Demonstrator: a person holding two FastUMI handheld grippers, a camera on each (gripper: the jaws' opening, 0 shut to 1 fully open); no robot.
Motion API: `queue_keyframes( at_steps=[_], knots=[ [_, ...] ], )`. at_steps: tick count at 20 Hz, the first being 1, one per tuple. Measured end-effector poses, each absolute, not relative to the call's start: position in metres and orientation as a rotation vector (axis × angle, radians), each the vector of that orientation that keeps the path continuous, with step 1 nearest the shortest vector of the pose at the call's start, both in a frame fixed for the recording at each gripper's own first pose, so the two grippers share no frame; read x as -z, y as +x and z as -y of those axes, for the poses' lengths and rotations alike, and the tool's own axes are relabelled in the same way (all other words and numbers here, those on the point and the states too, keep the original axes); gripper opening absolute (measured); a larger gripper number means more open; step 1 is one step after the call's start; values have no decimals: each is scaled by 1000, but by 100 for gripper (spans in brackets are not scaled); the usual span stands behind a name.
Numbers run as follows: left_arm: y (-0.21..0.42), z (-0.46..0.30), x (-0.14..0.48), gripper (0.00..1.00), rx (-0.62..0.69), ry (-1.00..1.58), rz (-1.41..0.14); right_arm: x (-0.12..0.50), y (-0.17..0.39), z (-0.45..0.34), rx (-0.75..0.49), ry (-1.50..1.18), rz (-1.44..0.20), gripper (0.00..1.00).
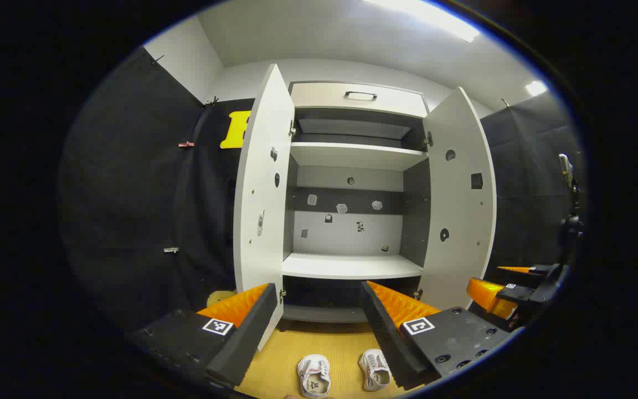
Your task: Grab one shoe with the right hand and put it into the shoe cabinet, grab the other shoe with the left hand and put it into the shoe cabinet; then close the right door with the right hand and the left door with the left hand.
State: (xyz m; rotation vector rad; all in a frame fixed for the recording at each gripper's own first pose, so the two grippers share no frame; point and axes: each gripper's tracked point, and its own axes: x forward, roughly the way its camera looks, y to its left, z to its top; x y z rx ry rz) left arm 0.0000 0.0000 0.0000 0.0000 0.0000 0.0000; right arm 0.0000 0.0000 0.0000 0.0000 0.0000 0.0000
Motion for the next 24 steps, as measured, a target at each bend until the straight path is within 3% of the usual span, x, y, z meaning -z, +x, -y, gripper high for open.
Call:
queue_keyframes(
  at_steps=[7,15,24],
  knots=[
    [0,-15,6,95,2,34,-35,27,-10,-22,-34,-31,-43,97],
    [7,-47,19,95,2,6,-47,27,-13,-18,60,-25,-37,97],
    [23,-53,24,95,54,34,-23,35,-6,-28,82,-36,-75,97]
  ],
)
